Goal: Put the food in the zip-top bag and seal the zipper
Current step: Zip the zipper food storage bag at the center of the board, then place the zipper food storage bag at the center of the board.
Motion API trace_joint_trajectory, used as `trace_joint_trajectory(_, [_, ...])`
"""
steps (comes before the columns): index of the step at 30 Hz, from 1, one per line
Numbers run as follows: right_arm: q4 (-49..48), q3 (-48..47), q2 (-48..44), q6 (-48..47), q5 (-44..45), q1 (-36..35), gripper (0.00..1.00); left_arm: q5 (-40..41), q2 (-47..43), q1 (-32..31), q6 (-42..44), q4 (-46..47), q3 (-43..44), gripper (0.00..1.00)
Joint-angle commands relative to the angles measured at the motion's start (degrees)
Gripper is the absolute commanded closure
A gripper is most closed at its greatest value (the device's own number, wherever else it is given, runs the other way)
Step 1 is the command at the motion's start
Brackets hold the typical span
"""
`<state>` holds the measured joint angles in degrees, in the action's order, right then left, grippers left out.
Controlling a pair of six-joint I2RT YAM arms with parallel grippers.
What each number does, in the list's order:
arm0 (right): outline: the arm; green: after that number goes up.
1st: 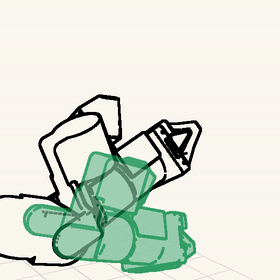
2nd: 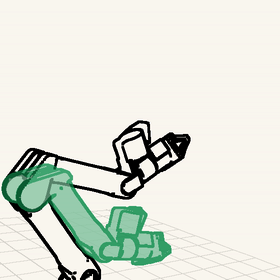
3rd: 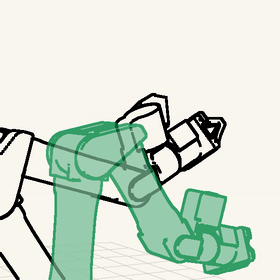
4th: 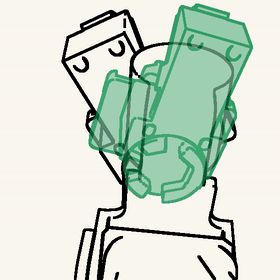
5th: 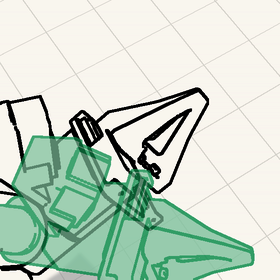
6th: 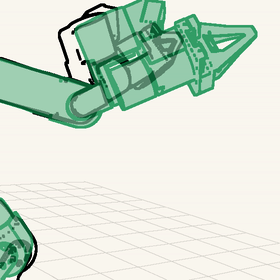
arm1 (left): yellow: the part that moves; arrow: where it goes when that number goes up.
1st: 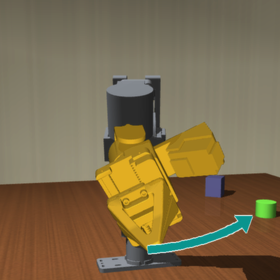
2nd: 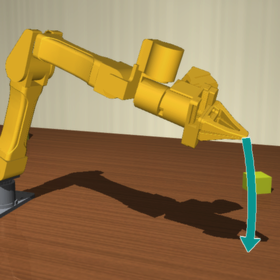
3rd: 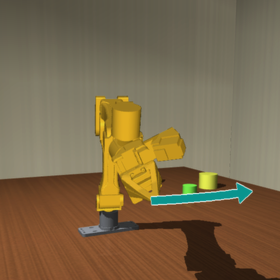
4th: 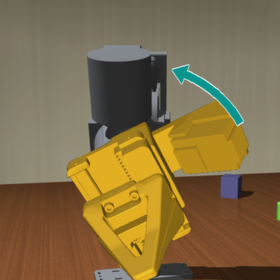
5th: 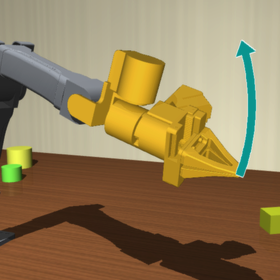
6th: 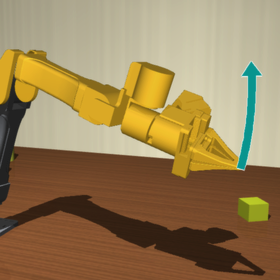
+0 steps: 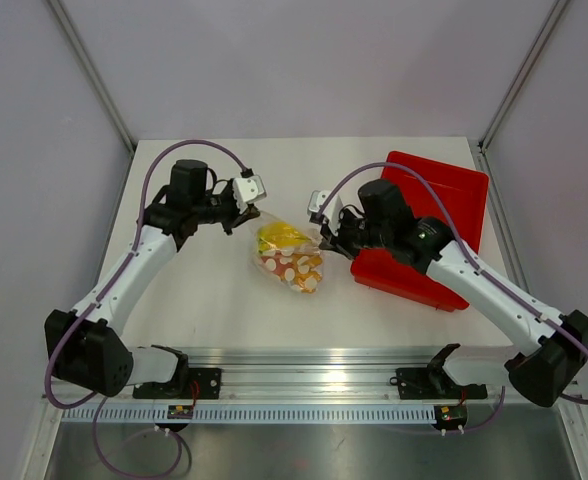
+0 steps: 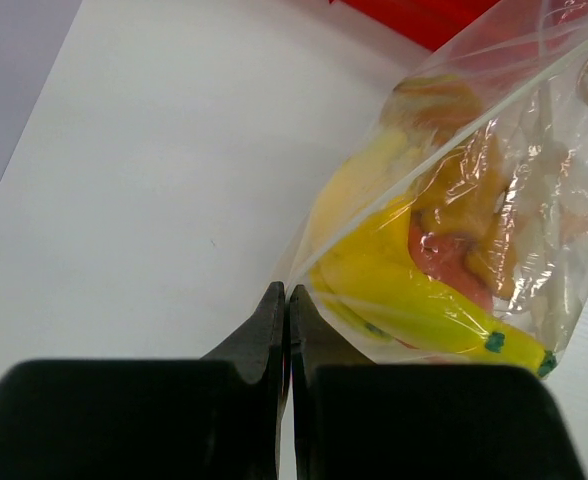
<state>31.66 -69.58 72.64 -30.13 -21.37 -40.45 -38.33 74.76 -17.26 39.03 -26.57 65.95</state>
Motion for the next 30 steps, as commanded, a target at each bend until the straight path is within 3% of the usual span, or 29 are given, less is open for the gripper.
trace_joint_trajectory(1, [3.4, 2.0, -4.5, 1.2, 1.3, 0.4, 1.00, 5.7, 0.4, 2.1, 1.7, 1.9, 0.6, 1.00])
trace_joint_trajectory(15, [1.0, 5.4, -9.2, 4.4, 2.5, 0.5, 1.00, 2.9, 0.4, 2.2, -1.7, 3.1, 0.7, 1.00])
trace_joint_trajectory(21, [-15.2, 4.0, -3.2, 2.5, 15.6, 0.5, 1.00, 5.4, 3.6, -0.9, -8.5, 11.9, 3.2, 1.00])
trace_joint_trajectory(25, [-19.5, -5.5, 5.5, -1.9, 19.4, 1.3, 1.00, 9.3, 6.4, -0.8, -12.4, 20.8, 5.6, 0.94])
trace_joint_trajectory(26, [-19.1, -7.0, 6.5, -2.5, 19.6, 1.3, 1.00, 9.4, 7.1, -0.8, -12.3, 20.0, 7.3, 0.91])
trace_joint_trajectory(27, [-18.3, -8.6, 7.2, -2.7, 18.9, 1.3, 1.00, 9.5, 7.2, -0.8, -12.5, 18.3, 9.6, 0.68])
trace_joint_trajectory(29, [-18.6, -7.6, 6.7, -2.2, 14.3, 1.3, 0.93, 9.5, 5.6, -0.8, -13.9, 17.9, 10.1, 0.42])
trace_joint_trajectory(30, [-19.8, -6.4, 6.1, -1.9, 12.2, 1.2, 0.79, 9.7, 4.4, -0.8, -14.3, 18.2, 9.5, 0.24])
